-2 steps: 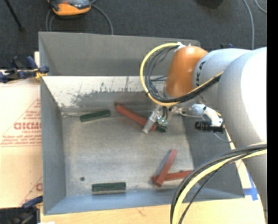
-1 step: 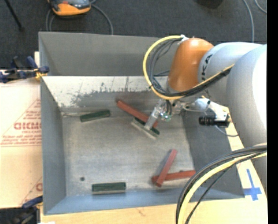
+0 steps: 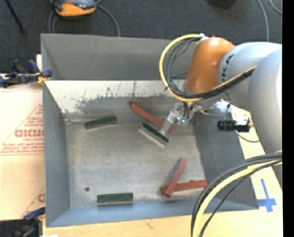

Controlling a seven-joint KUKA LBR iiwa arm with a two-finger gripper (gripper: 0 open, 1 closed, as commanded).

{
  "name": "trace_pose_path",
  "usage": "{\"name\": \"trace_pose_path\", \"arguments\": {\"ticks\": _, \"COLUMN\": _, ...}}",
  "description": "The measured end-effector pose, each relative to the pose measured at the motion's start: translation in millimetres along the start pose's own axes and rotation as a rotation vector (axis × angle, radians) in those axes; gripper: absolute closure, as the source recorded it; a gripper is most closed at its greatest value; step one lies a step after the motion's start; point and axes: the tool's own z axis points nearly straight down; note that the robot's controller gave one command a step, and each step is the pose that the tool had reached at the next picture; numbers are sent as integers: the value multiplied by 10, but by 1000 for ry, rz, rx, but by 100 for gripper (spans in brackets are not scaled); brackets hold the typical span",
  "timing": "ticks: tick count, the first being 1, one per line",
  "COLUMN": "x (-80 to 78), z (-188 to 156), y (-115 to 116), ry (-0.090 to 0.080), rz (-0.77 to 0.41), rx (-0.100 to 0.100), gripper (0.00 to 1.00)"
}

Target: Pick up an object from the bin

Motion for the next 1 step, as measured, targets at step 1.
{"name": "trace_pose_path", "arguments": {"ticks": 1, "x": -94, "z": -339, "y": -228, "ry": 1, "rz": 58, "rx": 4, "gripper": 100}}
